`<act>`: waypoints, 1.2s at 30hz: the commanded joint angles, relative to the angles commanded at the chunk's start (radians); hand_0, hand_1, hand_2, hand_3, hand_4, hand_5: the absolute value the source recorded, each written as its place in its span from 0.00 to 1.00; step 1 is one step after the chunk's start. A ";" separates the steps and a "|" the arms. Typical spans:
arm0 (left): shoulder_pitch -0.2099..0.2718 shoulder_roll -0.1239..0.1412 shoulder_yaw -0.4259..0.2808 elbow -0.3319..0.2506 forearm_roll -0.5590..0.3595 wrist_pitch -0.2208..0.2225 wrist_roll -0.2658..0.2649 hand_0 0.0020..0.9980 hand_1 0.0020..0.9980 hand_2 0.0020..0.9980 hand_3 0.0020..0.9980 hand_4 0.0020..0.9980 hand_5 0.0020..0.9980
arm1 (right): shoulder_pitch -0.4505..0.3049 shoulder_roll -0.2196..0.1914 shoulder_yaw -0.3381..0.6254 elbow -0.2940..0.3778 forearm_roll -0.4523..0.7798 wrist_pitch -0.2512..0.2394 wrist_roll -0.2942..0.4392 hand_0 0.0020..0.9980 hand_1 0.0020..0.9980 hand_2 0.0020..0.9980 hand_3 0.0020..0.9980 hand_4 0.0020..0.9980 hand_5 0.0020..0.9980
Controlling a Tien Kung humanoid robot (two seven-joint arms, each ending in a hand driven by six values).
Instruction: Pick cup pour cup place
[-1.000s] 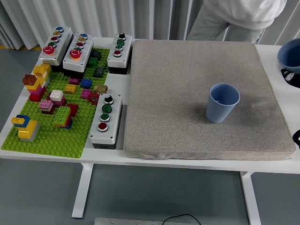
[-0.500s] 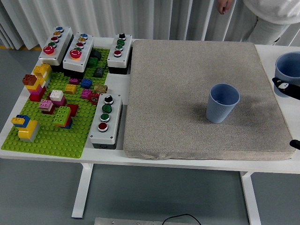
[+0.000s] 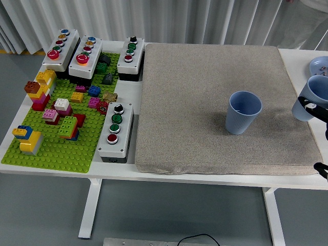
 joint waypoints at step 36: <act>-0.009 -0.010 -0.003 0.000 0.004 -0.001 0.001 0.74 0.73 0.80 0.67 0.52 0.93 | 0.003 0.046 -0.076 -0.070 -0.038 0.004 0.031 0.79 0.70 0.62 0.71 0.68 0.06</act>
